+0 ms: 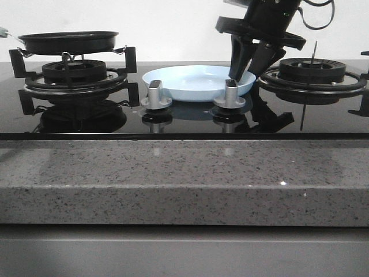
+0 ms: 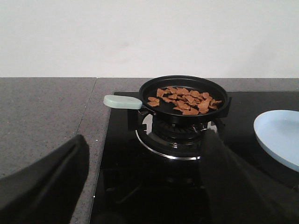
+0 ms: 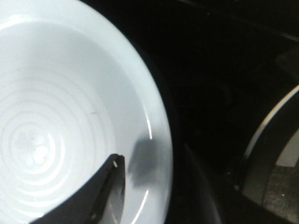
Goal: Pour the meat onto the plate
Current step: 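Lower the right gripper onto the light blue plate rim and grasp it, then lift the plate with the right gripper and hold it above the knobs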
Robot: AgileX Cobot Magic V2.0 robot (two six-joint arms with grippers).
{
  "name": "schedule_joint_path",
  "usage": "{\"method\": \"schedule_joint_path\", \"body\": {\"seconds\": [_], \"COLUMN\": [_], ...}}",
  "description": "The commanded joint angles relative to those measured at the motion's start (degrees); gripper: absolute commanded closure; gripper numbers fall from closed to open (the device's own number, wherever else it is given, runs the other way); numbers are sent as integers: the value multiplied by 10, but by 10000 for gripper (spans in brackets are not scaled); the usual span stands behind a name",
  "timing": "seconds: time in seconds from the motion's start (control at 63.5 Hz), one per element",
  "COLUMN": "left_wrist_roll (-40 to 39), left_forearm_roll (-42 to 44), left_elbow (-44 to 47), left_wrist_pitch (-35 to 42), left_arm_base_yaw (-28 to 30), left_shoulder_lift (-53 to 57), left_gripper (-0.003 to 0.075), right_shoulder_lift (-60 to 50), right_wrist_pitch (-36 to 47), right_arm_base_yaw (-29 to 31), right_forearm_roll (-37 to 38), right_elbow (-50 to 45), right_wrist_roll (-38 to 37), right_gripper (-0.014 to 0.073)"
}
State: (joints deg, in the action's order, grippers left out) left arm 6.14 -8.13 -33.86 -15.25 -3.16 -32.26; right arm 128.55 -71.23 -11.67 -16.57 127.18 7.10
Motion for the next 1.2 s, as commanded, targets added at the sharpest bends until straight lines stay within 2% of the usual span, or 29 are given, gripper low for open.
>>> {"method": "schedule_joint_path", "body": {"seconds": [0.0, 0.126, 0.189, 0.299, 0.378, 0.425, 0.788, 1.181], "left_wrist_roll": [-4, -4, -4, -4, -4, -4, -4, -4], "left_forearm_roll": [-4, -4, -4, -4, -4, -4, -4, -4], "left_elbow": [-23, -23, -23, -23, -23, -23, -23, -23], "left_wrist_pitch": [46, 46, 46, 46, 46, 46, 46, 46], "left_arm_base_yaw": [-4, -4, -4, -4, -4, -4, -4, -4], "left_shoulder_lift": [-4, -4, -4, -4, -4, -4, -4, -4], "left_gripper": [231, 231, 231, 232, 231, 232, 231, 232], "right_shoulder_lift": [-36, -36, -36, -36, -36, -36, -56, -164], "right_wrist_pitch": [-22, -25, -27, -28, -28, -31, -56, -58], "right_arm_base_yaw": [-1, -2, -2, -2, -2, -2, -1, -1], "right_forearm_roll": [-17, -17, -17, -17, -17, -17, -16, -17], "right_elbow": [19, 19, 19, 19, 19, 19, 48, 44], "right_wrist_roll": [9, 9, 9, 9, 9, 9, -2, -61], "right_gripper": [274, 279, 310, 445, 603, 665, 652, 652]}}
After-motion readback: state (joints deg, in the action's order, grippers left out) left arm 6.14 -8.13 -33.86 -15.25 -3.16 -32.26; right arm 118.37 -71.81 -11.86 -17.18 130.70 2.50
